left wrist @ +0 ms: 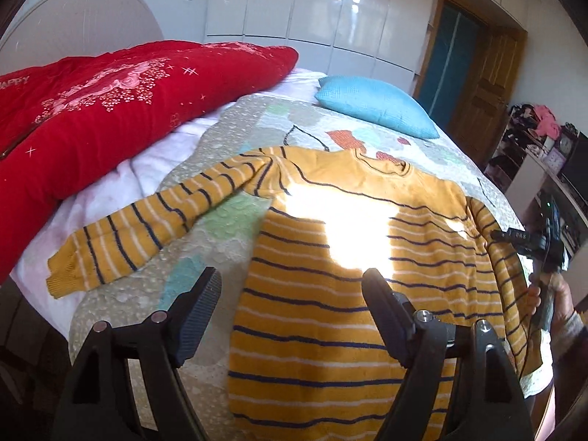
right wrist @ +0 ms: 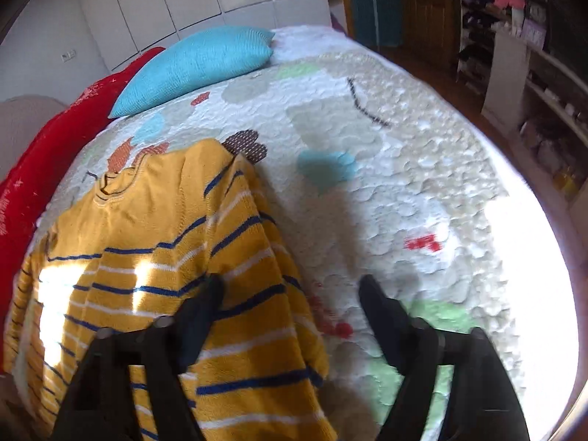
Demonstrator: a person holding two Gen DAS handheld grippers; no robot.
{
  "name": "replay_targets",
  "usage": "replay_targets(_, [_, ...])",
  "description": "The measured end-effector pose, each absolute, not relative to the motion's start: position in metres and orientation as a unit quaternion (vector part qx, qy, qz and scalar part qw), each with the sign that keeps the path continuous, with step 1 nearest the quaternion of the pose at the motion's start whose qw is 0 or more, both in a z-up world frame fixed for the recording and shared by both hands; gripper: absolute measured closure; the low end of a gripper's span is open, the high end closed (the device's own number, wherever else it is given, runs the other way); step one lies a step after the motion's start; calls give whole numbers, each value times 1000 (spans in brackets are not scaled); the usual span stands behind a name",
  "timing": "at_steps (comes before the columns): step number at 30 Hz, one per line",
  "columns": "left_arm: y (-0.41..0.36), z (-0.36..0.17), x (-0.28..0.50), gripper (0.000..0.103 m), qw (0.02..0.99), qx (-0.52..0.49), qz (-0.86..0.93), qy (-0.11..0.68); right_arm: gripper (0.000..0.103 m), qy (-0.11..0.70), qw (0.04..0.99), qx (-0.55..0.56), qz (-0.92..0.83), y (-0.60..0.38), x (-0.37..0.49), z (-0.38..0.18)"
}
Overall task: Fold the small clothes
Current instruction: 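Grasp the other sleeve cuff with the right tool and lift it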
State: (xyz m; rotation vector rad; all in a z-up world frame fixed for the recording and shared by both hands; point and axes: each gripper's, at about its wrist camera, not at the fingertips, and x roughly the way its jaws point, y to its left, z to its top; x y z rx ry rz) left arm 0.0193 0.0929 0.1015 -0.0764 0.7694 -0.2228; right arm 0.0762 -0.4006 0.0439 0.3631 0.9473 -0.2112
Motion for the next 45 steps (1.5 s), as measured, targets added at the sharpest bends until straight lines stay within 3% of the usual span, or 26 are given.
replay_targets(1, [90,99,19,25,920,-30,-108,375,88,462,861,200,-73,-403,81,40])
replay_targets(6, [89,86,23,25,922,-6,-90,378,92,452,872,166,-87,-415,94,58])
replay_targets(7, [90,84,25,25,921,-2,-86,381,99,451,872,152,-117,-424,98,61])
replay_targets(11, [93,79,30,25,918,-5,-72,391,99,454,849,78,-257,-461,120,60])
replay_targets(14, [96,79,29,25,916,-10,-73,394,98,464,842,86,-263,-470,114,60])
replay_targets(15, [96,80,28,25,917,-9,-73,391,94,458,850,99,-239,-467,104,65])
replay_targets(17, [95,81,26,25,921,3,-69,384,65,447,860,118,-215,-463,75,76])
replay_targets(18, [95,80,25,25,921,8,-67,383,42,436,866,131,-209,-462,55,79])
replay_targets(19, [94,80,25,25,921,11,-68,384,34,425,870,146,-201,-463,35,81])
replay_targets(25, [93,67,19,25,908,-22,-94,407,34,433,857,202,-194,-463,-90,61])
replay_targets(30, [85,60,8,25,901,-28,-106,420,34,426,850,264,-161,-433,-146,32])
replay_targets(32, [85,62,3,25,900,-33,-106,422,44,420,861,222,-183,-410,-148,27])
replay_targets(33, [87,64,1,25,900,-34,-106,421,80,417,865,206,-186,-403,-148,28])
replay_targets(34, [89,68,-2,25,901,-33,-104,419,95,417,868,217,-161,-399,-148,29])
replay_targets(38, [109,87,-10,25,915,-28,-79,395,95,392,876,216,-178,-420,-155,56])
replay_targets(45, [155,82,-2,25,912,-64,-27,404,90,406,803,136,-414,-522,-157,65])
